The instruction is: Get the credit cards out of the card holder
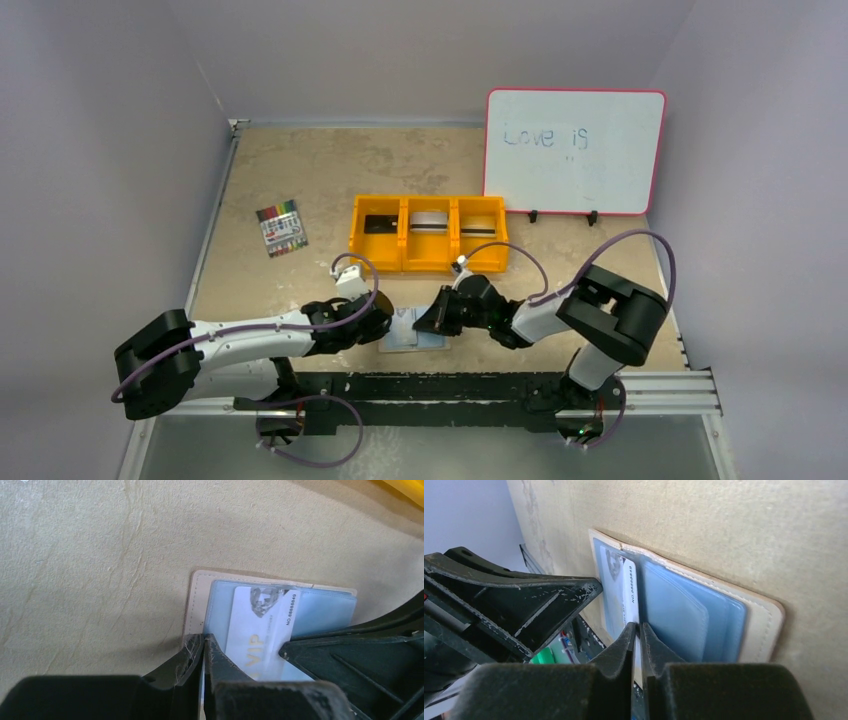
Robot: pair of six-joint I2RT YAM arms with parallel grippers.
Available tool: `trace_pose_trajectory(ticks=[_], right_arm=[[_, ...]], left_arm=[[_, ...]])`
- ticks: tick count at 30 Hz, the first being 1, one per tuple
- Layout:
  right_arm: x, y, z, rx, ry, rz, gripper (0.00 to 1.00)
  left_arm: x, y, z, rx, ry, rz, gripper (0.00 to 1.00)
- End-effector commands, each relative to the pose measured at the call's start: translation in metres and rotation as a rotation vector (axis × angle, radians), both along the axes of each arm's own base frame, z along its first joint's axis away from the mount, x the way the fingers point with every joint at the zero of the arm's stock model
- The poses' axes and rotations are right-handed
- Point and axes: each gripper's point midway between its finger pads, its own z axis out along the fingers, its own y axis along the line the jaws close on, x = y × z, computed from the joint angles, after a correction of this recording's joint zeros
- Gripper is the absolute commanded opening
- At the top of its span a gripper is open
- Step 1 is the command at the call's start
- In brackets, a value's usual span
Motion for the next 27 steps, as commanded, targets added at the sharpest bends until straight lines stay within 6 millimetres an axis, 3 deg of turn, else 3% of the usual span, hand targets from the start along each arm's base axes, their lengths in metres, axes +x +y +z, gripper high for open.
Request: trace_pose_trajectory(ticks=[1, 8, 12, 15, 17, 24, 27], right_arm=[[0.004, 0.023, 0.019, 0.102, -0.047, 0.062, 0.11], [0.006, 0.024, 0.021, 0.124, -0.049, 0.05, 0.2], [0.008, 0.023, 0.022, 0.123, -0.049, 0.039, 0.2], [0.011, 0.025, 0.024, 0.13, -0.055, 0.04, 0.23], [0.015, 0.027, 0.024, 0.121, -0.065, 0.045, 0.21], [0.023, 0.028, 0.025, 0.093, -0.081, 0.025, 0.0], [0.021, 0.021, 0.023, 0.1, -0.071, 0.004, 0.0]], left_arm=[[0.004, -0.004, 0.009, 0.014, -0.018, -0.029, 0.05], [0.005, -0.001, 0.011, 0.016, -0.024, -0.02, 0.05], [0.005, -0.002, 0.011, 0.018, -0.028, -0.024, 0.05], [0.006, -0.001, 0.012, 0.02, -0.032, -0.016, 0.0], [0.007, 0.0, 0.012, 0.019, -0.034, -0.012, 0.0], [0.008, 0.01, 0.016, 0.041, -0.047, 0.024, 0.0], [0.009, 0.014, 0.019, 0.041, -0.059, 0.038, 0.0]])
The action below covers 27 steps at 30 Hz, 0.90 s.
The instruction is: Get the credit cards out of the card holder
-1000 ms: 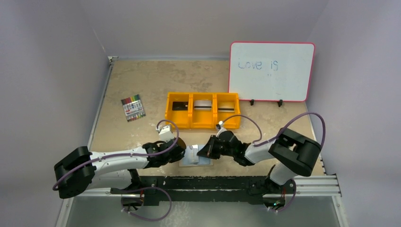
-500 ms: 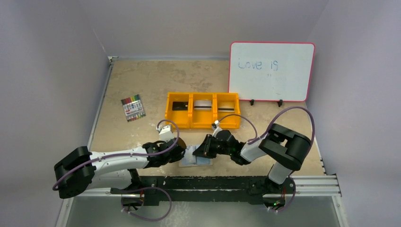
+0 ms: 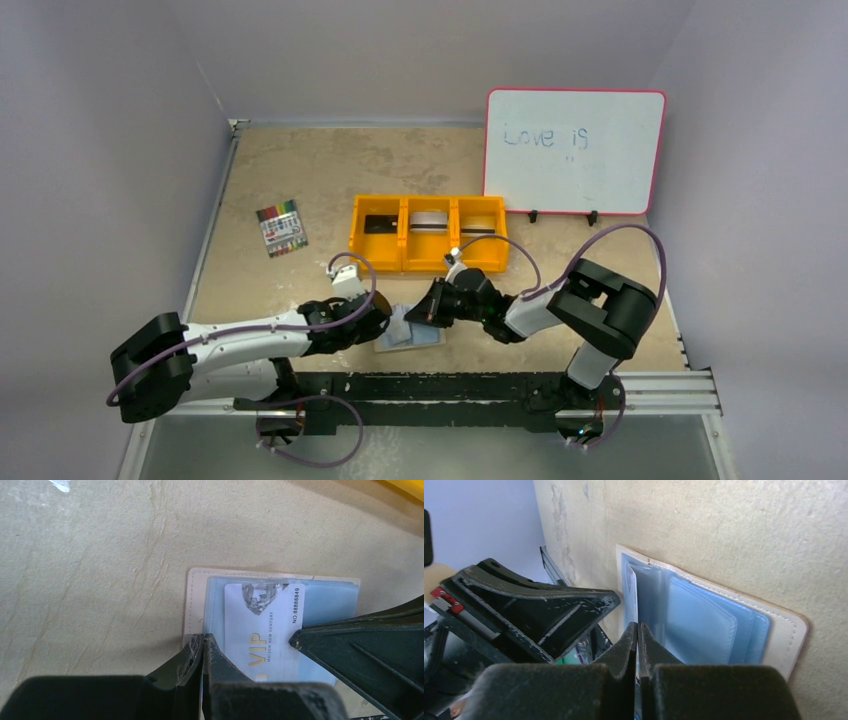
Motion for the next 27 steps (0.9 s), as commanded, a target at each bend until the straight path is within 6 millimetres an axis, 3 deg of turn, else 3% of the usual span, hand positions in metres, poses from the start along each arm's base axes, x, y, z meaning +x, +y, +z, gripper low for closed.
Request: trace_pose_trajectory(ticks=[1, 11, 20, 22, 27], right_arm=[[0.004, -0.005, 0.007, 0.026, -0.018, -0.03, 0.0], [-0.002, -0.014, -0.003, 0.014, 0.012, -0.041, 0.0], [-0.001, -0.011, -0.005, 0.013, 0.013, -0.032, 0.0], [-0.001, -0.012, -0.004, 0.013, 0.013, -0.036, 0.0], [-0.001, -0.013, -0.003, 0.004, 0.009, -0.038, 0.0]], left_arm=[[0.01, 0.004, 0.017, -0.006, -0.057, 0.039, 0.0], [0.012, 0.007, 0.024, -0.008, -0.076, 0.055, 0.0], [0.019, -0.04, 0.065, -0.218, -0.16, -0.091, 0.15], [0.016, -0.046, 0.06, -0.24, -0.143, -0.103, 0.15], [0.007, -0.04, 0.023, -0.198, -0.041, -0.054, 0.13]])
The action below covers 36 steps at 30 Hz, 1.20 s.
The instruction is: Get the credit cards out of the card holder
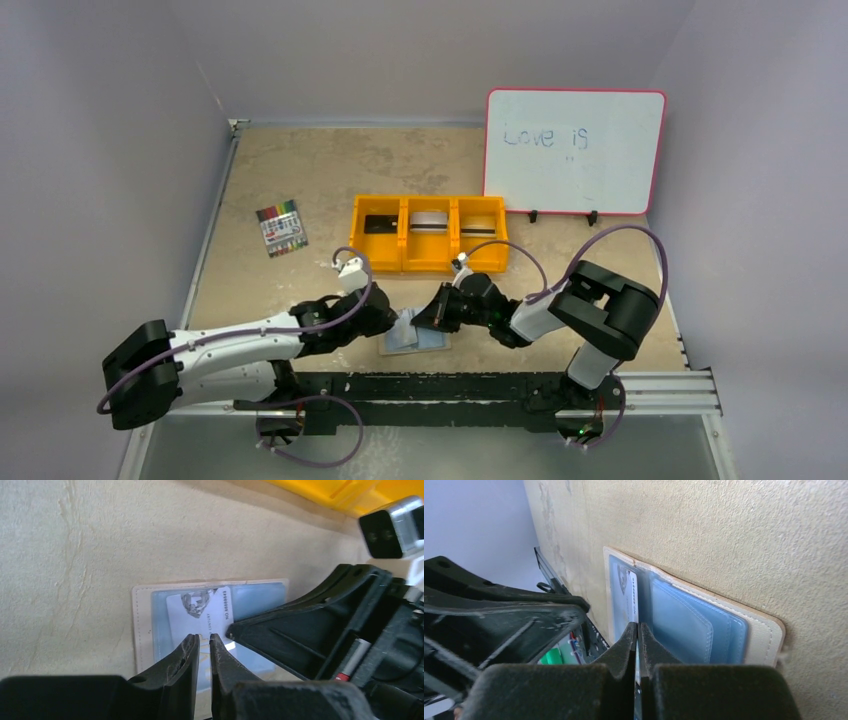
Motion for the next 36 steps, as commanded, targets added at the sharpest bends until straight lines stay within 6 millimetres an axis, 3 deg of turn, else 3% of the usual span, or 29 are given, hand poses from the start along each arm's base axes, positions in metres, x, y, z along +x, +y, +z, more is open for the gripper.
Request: trace_pose_trajectory(ticks=[1, 7, 18, 22, 27, 33, 34, 36], right_arm=[[0.008, 0.002, 0.008, 0.015, -0.026, -0.022, 0.0], [0.01, -0.003, 0.009, -0.012, -0.031, -0.044, 0.0], [0.01, -0.018, 0.01, -0.077, -0.041, -0.071, 0.0], [0.004, -0.01, 0.013, -0.032, -0.047, -0.021, 0.01], [0.006, 0.005, 0.018, 0.038, -0.063, 0.019, 0.11], [0.002, 0.01, 0.022, 0.093, -0.046, 0.032, 0.18], [0.001, 0.011, 0.022, 0.092, -0.047, 0.038, 0.19], [0.001, 0.012, 0.023, 0.094, -0.053, 0.047, 0.09]], left_arm=[[-0.005, -0.006, -0.021, -0.008, 0.067, 0.014, 0.12], [-0.011, 0.006, -0.042, 0.066, 0.129, 0.055, 0.0], [-0.015, 0.023, -0.055, 0.101, 0.142, 0.092, 0.0], [-0.014, 0.018, -0.053, 0.084, 0.133, 0.076, 0.0], [-0.014, 0.015, -0.052, 0.088, 0.132, 0.065, 0.0], [-0.014, 0.016, -0.052, 0.091, 0.132, 0.06, 0.0], [-0.014, 0.016, -0.052, 0.092, 0.132, 0.06, 0.0], [-0.014, 0.017, -0.052, 0.092, 0.131, 0.064, 0.0]])
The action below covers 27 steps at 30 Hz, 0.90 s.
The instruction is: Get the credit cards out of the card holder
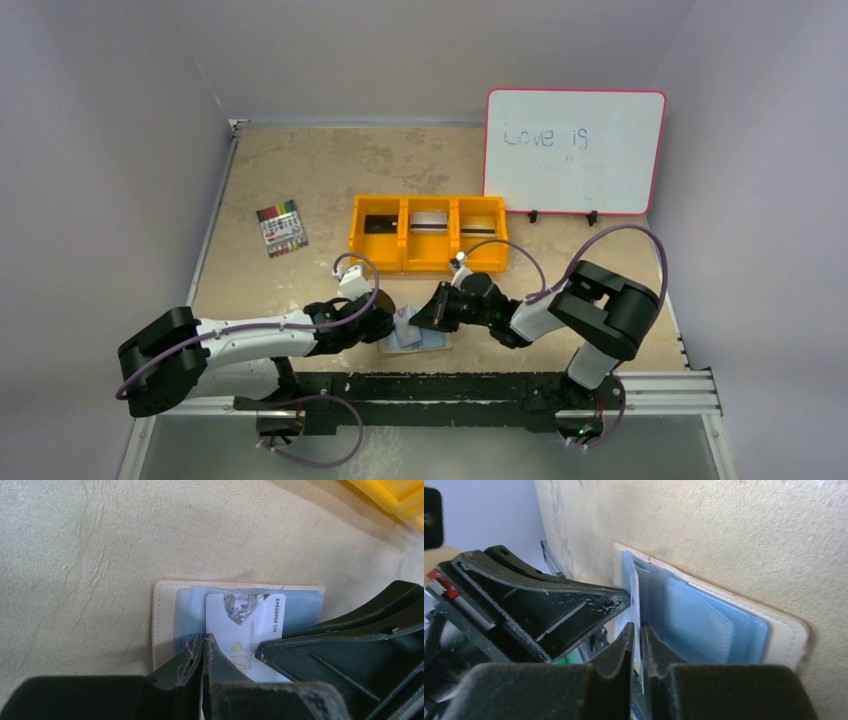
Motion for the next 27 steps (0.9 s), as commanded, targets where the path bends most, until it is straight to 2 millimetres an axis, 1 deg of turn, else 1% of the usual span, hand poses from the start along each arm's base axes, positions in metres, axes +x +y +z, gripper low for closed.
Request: trace_pose_trajectory(ticks=[1, 2, 6, 9, 10, 13, 14, 16, 18, 21, 22, 23, 25, 27], right_arm=[[0.002, 0.009, 0.018, 0.07, -0.038, 0.025, 0.04], [0.003, 0.006, 0.017, 0.059, -0.035, 0.013, 0.0], [0.007, -0.012, 0.007, -0.04, -0.015, -0.064, 0.0], [0.013, -0.03, 0.007, -0.118, -0.028, -0.133, 0.0], [0.016, -0.035, 0.014, -0.123, -0.045, -0.157, 0.0], [0.022, -0.048, 0.025, -0.159, -0.09, -0.204, 0.0], [0.023, -0.051, 0.03, -0.166, -0.107, -0.209, 0.0], [0.026, -0.054, 0.046, -0.157, -0.164, -0.209, 0.0], [0.029, -0.056, 0.064, -0.14, -0.238, -0.206, 0.0], [0.034, -0.061, 0.088, -0.122, -0.353, -0.203, 0.0], [0.036, -0.063, 0.095, -0.118, -0.392, -0.201, 0.0], [0.037, -0.065, 0.104, -0.112, -0.433, -0.199, 0.0], [0.038, -0.068, 0.114, -0.115, -0.509, -0.184, 0.0], [0.042, -0.069, 0.127, -0.121, -0.622, -0.165, 0.0]], left_arm=[[-0.007, 0.015, -0.013, 0.068, 0.023, -0.01, 0.0], [-0.006, 0.016, -0.013, 0.068, 0.022, -0.007, 0.0], [-0.004, 0.02, -0.009, 0.076, 0.009, 0.012, 0.0], [-0.004, 0.025, -0.007, 0.084, 0.001, 0.021, 0.0], [-0.004, 0.026, -0.007, 0.086, -0.001, 0.025, 0.0], [-0.003, 0.027, -0.007, 0.088, -0.006, 0.028, 0.0], [-0.003, 0.027, -0.006, 0.087, -0.006, 0.028, 0.0], [-0.002, 0.023, -0.002, 0.075, -0.015, 0.018, 0.0], [0.001, 0.017, 0.008, 0.059, -0.033, 0.0, 0.02], [0.009, 0.013, 0.031, 0.031, -0.092, -0.006, 0.13], [0.011, 0.014, 0.039, 0.024, -0.114, -0.003, 0.16], [0.014, 0.015, 0.048, 0.016, -0.138, 0.003, 0.23], [0.019, 0.016, 0.069, -0.004, -0.19, 0.007, 0.32], [0.023, 0.019, 0.086, -0.01, -0.235, 0.005, 0.35]])
